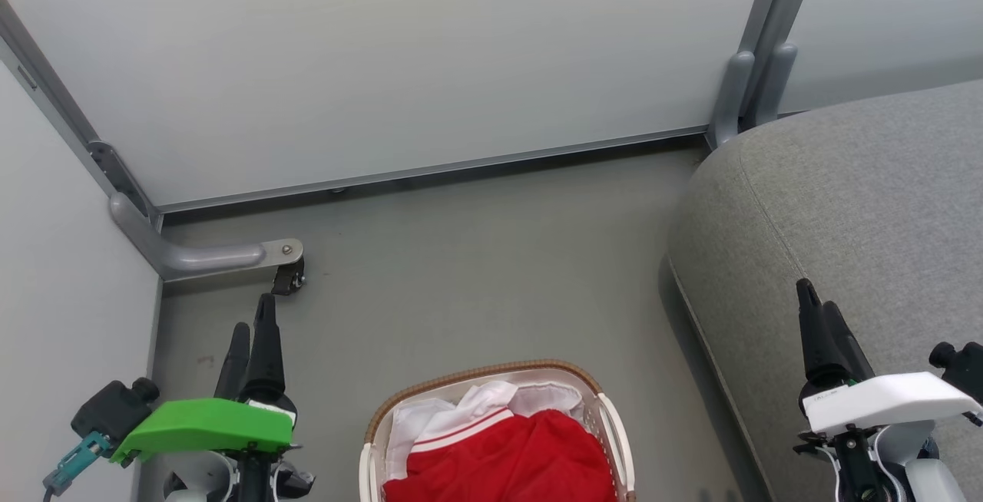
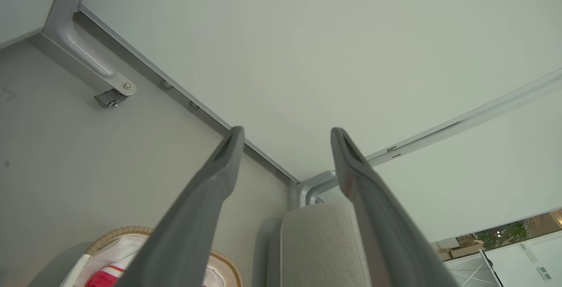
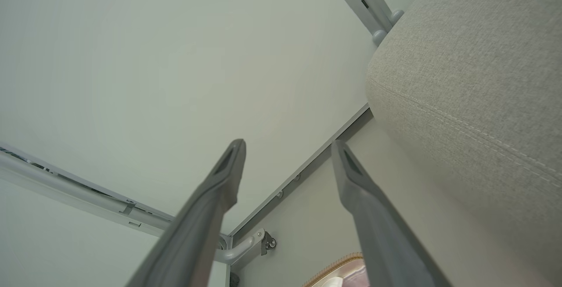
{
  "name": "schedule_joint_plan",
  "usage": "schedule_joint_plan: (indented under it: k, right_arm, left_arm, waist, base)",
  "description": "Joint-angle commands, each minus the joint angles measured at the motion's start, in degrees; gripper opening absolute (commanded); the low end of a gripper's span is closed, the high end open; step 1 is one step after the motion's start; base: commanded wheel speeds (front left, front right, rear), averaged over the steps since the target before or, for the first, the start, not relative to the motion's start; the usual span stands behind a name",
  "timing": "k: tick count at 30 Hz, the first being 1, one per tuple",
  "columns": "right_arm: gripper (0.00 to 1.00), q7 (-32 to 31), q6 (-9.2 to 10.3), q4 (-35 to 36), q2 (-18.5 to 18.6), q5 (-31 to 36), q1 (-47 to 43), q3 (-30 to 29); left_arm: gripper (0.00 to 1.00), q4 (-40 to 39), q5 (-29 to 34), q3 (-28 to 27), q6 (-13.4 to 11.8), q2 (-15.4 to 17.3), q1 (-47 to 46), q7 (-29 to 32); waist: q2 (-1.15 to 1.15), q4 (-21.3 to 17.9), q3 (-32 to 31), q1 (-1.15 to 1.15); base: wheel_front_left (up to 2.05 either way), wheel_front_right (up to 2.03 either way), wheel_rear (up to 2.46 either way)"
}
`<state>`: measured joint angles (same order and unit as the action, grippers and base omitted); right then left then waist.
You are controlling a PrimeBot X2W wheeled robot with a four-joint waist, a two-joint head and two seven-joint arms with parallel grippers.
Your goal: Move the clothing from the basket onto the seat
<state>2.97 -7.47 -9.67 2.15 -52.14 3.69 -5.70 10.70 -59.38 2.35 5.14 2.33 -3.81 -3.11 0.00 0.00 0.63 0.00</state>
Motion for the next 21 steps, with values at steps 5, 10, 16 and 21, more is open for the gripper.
schedule_joint_plan:
  k: [5, 10, 16, 21]
  right_arm:
    - [1.0, 1.5, -0.02, 1.3, 0.4, 7.7, -0.4, 1.0]
    - [1.0, 2.4, -0.02, 0.7, 0.5, 12.6, -0.5, 2.0]
    - [1.0, 3.5, -0.02, 0.0, 0.5, 18.0, -0.6, 3.0]
    - [1.0, 4.3, -0.02, -0.5, 0.6, 22.4, -0.6, 3.7]
  left_arm:
    - [1.0, -0.5, 6.9, 1.6, -1.2, 0.4, -1.1, -1.4]
    - [1.0, 0.5, 11.6, 2.5, -1.7, 0.4, -0.9, -2.3]
    - [1.0, 1.7, 17.0, 3.3, -2.3, 0.4, -0.5, -3.4]
    - [1.0, 2.7, 20.3, 3.6, -2.6, 0.5, -0.2, -4.2]
  waist:
    - [0.0, 0.0, 0.1, 0.0]
    - [0.0, 0.1, 0.1, 0.0]
    - [0.0, 0.2, 0.1, 0.0]
    - [0.0, 0.4, 0.2, 0.0]
  base:
    - [0.0, 0.0, 0.0]
    - [0.0, 0.0, 0.0]
    - [0.0, 0.0, 0.0]
    - [0.0, 0.0, 0.0]
